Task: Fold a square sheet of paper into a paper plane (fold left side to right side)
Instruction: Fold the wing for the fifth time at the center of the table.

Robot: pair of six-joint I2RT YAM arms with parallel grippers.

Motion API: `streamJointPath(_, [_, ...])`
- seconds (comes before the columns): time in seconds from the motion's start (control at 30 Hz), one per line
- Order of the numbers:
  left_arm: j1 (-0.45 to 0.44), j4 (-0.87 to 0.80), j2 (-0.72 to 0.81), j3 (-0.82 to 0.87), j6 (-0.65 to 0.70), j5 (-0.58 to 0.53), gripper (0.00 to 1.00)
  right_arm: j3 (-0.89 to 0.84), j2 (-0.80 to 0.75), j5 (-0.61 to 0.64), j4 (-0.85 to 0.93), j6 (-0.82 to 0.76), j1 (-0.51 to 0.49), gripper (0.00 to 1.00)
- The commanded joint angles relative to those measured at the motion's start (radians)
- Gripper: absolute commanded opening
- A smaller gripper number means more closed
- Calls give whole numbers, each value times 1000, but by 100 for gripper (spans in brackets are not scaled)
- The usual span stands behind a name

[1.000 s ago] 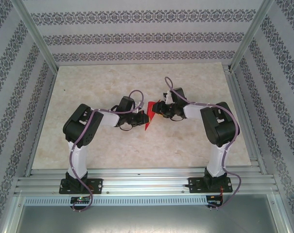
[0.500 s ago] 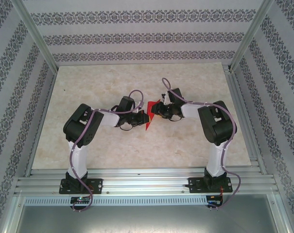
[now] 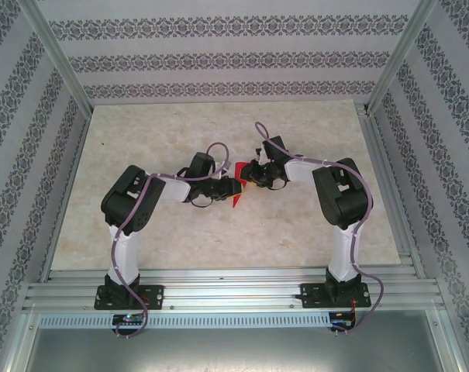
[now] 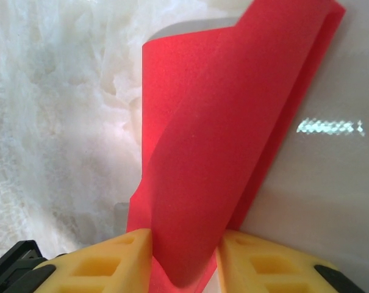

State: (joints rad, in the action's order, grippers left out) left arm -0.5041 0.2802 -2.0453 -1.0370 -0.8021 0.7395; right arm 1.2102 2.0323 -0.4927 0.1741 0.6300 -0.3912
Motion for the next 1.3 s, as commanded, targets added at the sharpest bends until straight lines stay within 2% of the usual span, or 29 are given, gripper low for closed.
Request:
streamJointPath(0.0, [25, -37, 29, 2, 32, -43, 36, 11, 60, 70, 70, -26, -13, 33])
streamJointPath(0.2, [48, -128, 85, -3, 82, -60, 46, 14, 63, 70, 68, -22, -11, 33])
streamJointPath(0.37, [82, -177, 113, -13, 109, -65, 48, 10, 62, 59, 55, -18, -11, 34])
streamJointPath(0.87, [99, -153, -79, -214, 47, 34, 34, -10, 55, 44, 26, -6, -9, 33])
streamJointPath(1.27, [98, -85, -159, -259, -39, 61, 27, -19, 53, 36, 15, -2, -9, 32])
